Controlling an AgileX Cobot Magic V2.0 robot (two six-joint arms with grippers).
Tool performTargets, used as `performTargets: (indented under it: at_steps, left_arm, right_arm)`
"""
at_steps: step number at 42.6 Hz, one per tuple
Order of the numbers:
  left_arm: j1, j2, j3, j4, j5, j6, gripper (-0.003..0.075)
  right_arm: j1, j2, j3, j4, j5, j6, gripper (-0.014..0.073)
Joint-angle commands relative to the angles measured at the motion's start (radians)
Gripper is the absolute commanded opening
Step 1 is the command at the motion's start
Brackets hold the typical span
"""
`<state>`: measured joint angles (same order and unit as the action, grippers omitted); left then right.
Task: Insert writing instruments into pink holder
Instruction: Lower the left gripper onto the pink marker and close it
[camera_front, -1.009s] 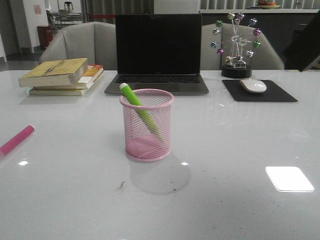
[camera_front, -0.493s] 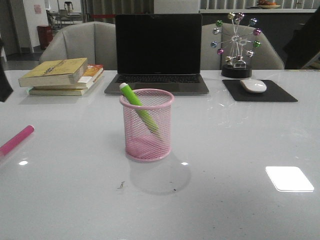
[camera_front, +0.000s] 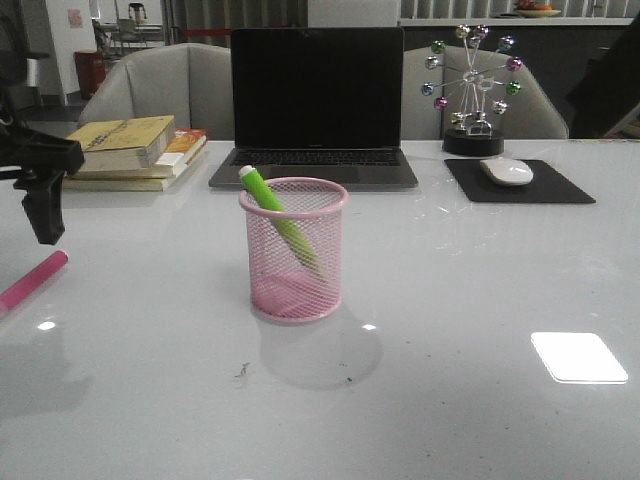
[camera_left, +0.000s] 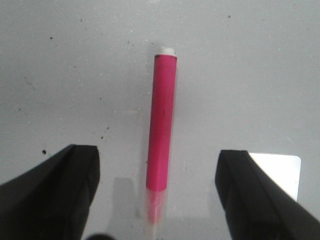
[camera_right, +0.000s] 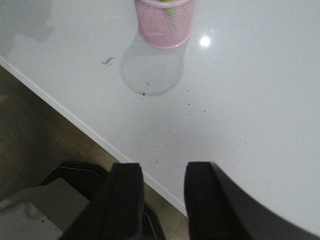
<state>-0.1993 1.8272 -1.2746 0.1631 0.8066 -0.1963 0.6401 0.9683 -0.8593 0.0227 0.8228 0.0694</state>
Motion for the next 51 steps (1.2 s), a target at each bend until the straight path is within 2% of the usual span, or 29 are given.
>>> performTargets:
  at_steps: [1, 12, 51]
  left_arm:
    - [0.001, 0.022, -0.073, -0.008, -0.021, 0.009, 0.0459]
    - [0.001, 0.119, -0.153, -0.009, -0.036, 0.036, 0.0401]
    - [0.021, 0.187, -0.195, -0.007, -0.016, 0.067, 0.0400]
  right_arm:
    - [-0.007, -0.017, -0.037, -0.008, -0.057, 0.003, 0.0339]
    - [-0.007, -0.017, -0.037, -0.008, -0.057, 0.003, 0.0339]
    - [-0.007, -0.017, -0.037, -0.008, -0.057, 0.003, 0.0339]
